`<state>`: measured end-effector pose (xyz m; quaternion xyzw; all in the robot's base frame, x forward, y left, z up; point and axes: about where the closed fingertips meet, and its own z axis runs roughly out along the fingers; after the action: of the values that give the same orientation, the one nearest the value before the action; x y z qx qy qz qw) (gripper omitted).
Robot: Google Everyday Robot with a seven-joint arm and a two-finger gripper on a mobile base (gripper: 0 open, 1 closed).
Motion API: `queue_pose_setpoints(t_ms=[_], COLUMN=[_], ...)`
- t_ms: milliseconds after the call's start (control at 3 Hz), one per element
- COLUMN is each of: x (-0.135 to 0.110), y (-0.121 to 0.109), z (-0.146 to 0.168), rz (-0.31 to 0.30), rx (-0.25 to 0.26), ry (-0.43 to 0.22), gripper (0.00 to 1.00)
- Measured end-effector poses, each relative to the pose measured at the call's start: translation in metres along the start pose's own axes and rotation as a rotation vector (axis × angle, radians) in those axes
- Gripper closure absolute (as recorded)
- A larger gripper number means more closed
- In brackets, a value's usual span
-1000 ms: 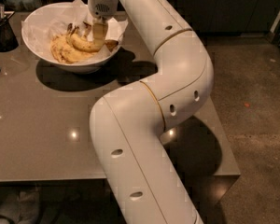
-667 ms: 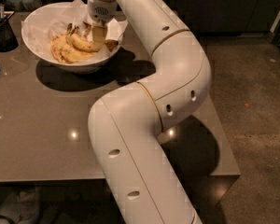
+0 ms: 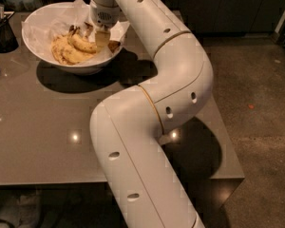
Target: Pick banana from white bowl
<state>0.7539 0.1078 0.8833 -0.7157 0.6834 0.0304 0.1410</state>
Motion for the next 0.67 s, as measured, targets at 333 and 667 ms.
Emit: queue_pose_setpoints(t_ms=[333,667], x=[0.0044,-0.0016], y=[0.0006,-0.0093], z=[0.0042,0.0086], rz=[0.01,0.01], rx=[-0.01,0.023], ry=[0.006,-0.014], gripper=[0.64,0.88])
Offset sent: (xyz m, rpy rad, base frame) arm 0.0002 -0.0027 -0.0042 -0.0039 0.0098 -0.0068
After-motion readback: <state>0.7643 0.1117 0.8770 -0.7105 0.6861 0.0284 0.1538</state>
